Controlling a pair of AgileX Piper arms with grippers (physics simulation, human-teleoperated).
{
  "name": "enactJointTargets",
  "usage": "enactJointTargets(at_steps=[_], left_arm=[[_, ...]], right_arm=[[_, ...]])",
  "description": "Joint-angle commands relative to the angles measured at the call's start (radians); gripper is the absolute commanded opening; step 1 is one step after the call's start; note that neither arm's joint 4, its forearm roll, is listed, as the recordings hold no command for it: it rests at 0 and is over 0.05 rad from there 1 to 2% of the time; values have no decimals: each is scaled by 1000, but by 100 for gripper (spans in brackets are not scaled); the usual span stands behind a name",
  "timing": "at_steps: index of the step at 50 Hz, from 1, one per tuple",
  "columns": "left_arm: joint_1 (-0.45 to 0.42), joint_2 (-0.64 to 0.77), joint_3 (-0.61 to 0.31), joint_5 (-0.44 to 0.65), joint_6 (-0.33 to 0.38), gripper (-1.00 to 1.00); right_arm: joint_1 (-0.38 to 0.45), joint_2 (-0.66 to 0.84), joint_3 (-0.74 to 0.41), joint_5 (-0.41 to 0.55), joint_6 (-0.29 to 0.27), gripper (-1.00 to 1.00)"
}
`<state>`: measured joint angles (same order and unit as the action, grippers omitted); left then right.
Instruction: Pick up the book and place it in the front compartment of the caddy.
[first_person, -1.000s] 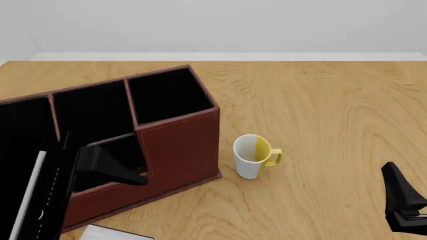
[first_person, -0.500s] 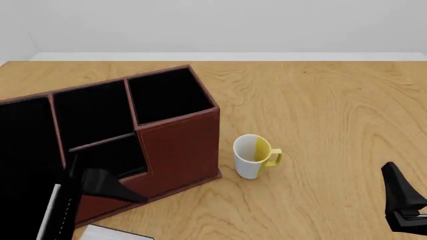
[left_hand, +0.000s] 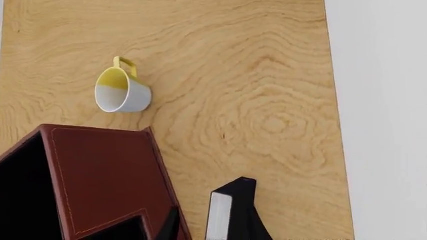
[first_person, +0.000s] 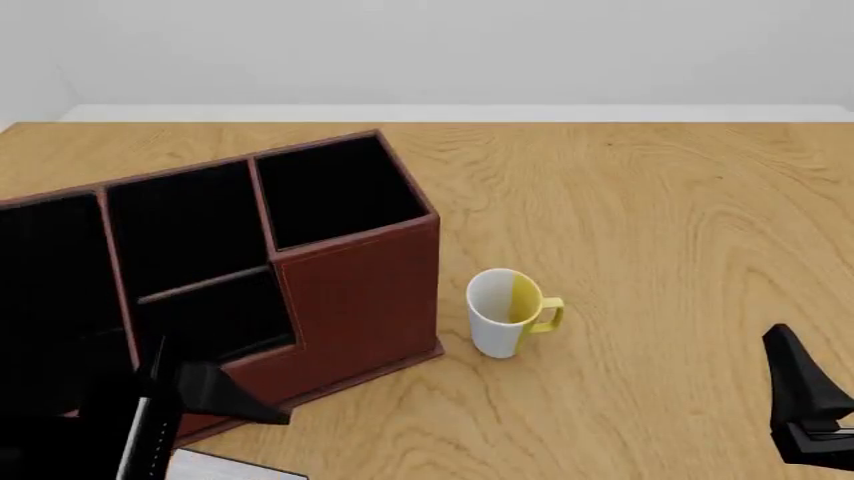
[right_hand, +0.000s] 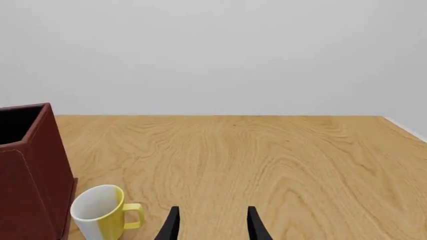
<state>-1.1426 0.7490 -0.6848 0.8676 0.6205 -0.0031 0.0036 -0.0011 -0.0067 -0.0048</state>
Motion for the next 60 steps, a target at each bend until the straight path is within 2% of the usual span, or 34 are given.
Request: enactJointTargets(at_steps=[1,60], left_arm=[[27,-7,48,-16,11,100],[156,-49,163,-65,93,100]], right_arm=[[0,0,0,0,0,100],[0,0,0,0,0,100]])
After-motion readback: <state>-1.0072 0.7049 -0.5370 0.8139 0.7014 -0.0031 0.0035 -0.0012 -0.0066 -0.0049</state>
